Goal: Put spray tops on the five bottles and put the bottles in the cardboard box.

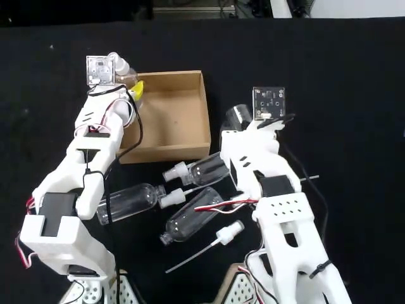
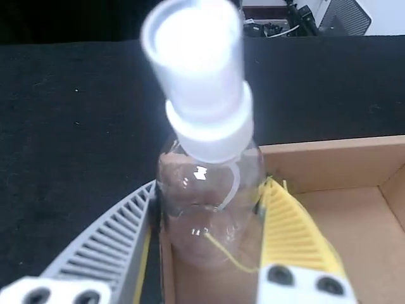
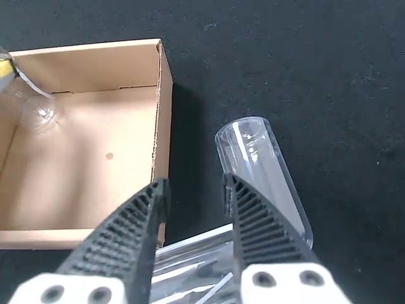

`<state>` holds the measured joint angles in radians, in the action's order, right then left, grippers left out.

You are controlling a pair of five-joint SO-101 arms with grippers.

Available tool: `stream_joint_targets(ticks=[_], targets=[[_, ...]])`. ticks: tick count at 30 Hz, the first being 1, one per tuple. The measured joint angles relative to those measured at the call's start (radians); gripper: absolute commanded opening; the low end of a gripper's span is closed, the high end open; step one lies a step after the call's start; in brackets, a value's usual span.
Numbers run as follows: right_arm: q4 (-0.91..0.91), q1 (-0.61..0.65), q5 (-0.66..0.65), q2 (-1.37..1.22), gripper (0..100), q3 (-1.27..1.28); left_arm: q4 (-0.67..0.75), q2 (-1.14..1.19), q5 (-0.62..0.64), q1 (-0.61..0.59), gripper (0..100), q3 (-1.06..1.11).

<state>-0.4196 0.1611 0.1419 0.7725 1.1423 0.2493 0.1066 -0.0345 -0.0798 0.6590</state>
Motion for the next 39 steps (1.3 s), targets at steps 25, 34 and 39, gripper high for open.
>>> stream_joint_targets(ticks=[25,34,39], targets=[[0.003,0.000,0.000,0.000,10.7,0.000,0.000,0.000,-0.002,-0.008,34,-0.002],[0.003,0.000,0.000,0.000,10.7,0.000,-0.189,-0.129,-0.002,-0.009,34,-0.002],[0.003,0.000,0.000,0.000,10.7,0.000,-0.446,-0.325,-0.002,-0.037,34,-0.002]])
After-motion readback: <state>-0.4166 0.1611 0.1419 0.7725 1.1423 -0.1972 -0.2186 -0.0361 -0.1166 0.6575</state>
